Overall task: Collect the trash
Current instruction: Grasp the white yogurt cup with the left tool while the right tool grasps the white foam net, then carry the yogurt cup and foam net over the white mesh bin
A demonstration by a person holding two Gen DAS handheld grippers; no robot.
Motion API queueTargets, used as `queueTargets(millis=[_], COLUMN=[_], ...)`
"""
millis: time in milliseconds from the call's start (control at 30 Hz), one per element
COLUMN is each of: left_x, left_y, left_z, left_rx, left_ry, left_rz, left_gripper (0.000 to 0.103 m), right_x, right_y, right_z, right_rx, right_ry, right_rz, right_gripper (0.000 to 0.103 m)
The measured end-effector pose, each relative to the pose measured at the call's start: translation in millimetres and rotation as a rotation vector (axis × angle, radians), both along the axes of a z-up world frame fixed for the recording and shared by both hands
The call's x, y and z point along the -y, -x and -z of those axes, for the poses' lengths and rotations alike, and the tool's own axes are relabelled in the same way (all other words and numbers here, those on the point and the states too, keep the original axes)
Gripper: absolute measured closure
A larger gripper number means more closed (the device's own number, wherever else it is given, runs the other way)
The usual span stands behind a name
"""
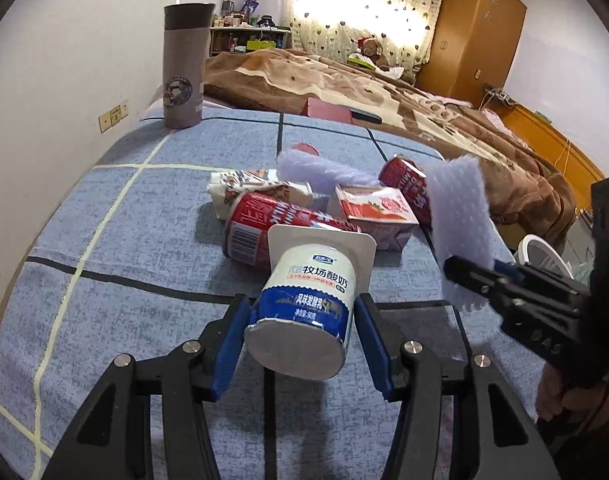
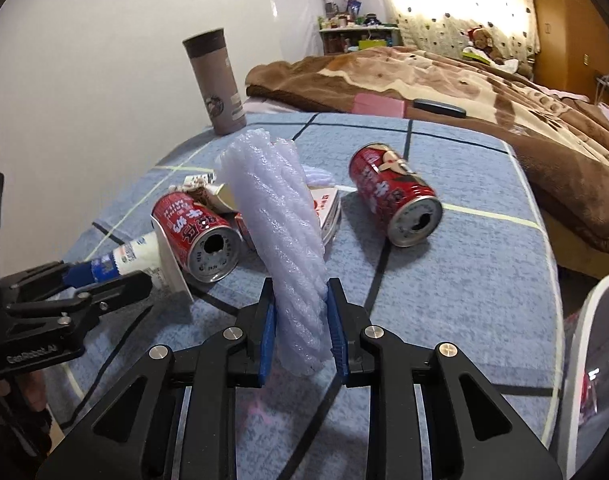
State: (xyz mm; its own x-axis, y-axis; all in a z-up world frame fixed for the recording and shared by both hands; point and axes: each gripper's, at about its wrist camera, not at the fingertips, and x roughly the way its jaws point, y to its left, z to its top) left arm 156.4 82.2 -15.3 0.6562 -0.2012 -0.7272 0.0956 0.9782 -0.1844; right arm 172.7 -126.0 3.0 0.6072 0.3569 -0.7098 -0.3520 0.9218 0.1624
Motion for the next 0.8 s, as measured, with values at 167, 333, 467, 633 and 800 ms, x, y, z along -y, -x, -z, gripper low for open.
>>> queueTargets(millis=[167, 333, 467, 633, 800], left_x=[9.9, 17.8, 18.9, 22.8, 34.8], left_y=[-6.8, -11.0, -7.2, 2.4, 12.3], left_z=[12.7, 18.0, 13.2, 0.5, -13.7], left_rx=[-0.049, -0.075, -0.066, -0.024, 0.018], left_ry=[0.021, -0.001, 0.006, 0.004, 0.004], left_rz=[0.021, 0.025, 0.023, 0.026, 0.05], left_gripper=[0.046, 0.046, 0.053, 0.053, 0.053], right_x=[3.6, 5.4, 10.7, 17.8, 29.6], right_y=[2.1, 0.9, 3.1, 7.6, 13.7], right_z=[0.0, -0.1, -1.4, -5.2, -12.2], right_rx=[-0.001, -0.002, 0.005, 0.02, 0.049], right_ry=[-0.003, -0.01, -0.017, -0.033, -0.041], right_rz=[0.011, 0.013, 0.017, 0.032, 0.064], right_gripper=[0.078, 0.078, 0.078, 0.078, 0.078])
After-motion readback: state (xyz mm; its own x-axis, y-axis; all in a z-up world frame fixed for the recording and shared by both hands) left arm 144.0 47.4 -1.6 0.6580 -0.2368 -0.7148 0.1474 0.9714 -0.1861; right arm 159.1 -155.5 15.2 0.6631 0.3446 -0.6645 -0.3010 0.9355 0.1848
